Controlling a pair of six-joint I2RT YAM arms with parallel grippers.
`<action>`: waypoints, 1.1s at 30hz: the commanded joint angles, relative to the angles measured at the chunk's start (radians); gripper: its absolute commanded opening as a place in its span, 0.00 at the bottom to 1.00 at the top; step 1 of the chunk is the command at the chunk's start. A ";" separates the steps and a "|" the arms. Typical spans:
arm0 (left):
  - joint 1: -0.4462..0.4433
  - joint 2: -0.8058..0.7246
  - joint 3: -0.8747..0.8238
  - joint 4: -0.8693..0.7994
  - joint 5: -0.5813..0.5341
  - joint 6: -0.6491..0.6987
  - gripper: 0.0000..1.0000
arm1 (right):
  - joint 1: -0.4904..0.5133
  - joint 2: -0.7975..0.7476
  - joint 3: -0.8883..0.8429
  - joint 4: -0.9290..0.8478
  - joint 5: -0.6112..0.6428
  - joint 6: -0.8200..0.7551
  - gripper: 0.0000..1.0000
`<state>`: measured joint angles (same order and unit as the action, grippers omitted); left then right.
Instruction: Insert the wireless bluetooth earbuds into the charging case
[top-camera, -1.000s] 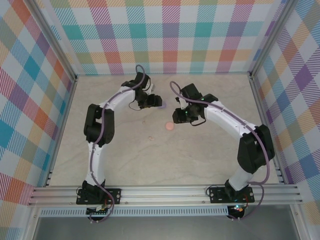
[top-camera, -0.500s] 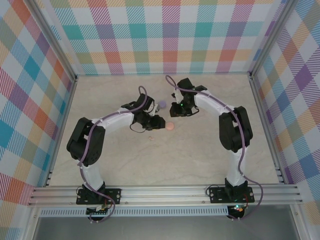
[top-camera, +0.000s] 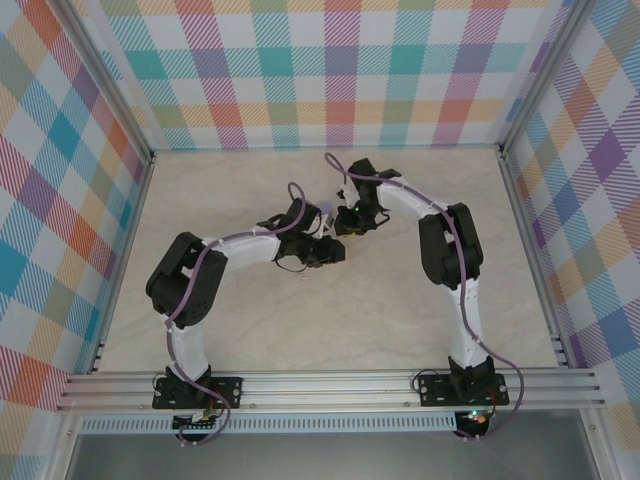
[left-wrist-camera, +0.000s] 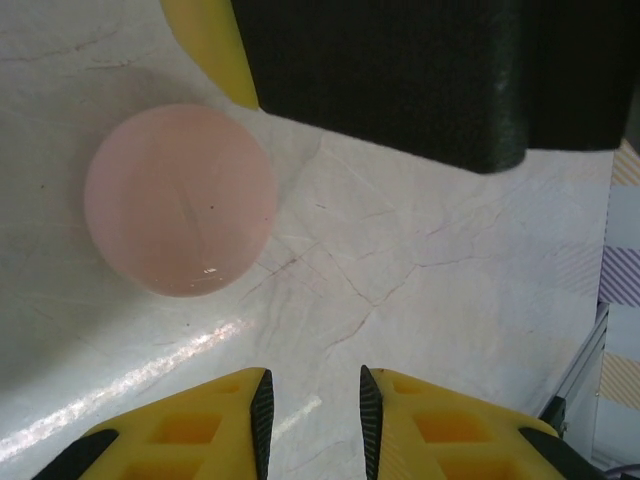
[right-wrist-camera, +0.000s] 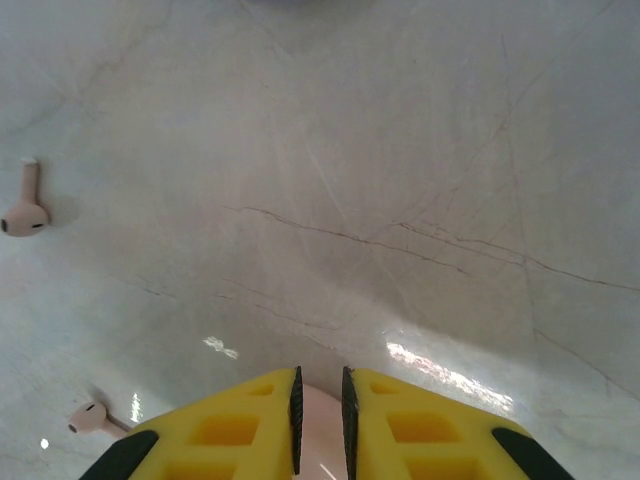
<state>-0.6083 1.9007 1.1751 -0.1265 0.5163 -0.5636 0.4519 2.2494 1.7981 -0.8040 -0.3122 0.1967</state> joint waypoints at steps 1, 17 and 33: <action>-0.007 0.023 0.015 0.024 0.020 -0.030 0.31 | -0.003 0.025 0.026 -0.035 -0.025 -0.013 0.20; -0.009 0.093 0.018 0.056 -0.021 -0.048 0.31 | -0.004 0.001 -0.051 -0.035 -0.008 -0.015 0.21; -0.008 0.079 0.017 0.026 -0.114 -0.038 0.27 | -0.004 -0.091 -0.181 -0.029 0.058 -0.005 0.23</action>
<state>-0.6083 1.9862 1.1751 -0.0830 0.4767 -0.6064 0.4412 2.1933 1.6497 -0.7757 -0.2634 0.1970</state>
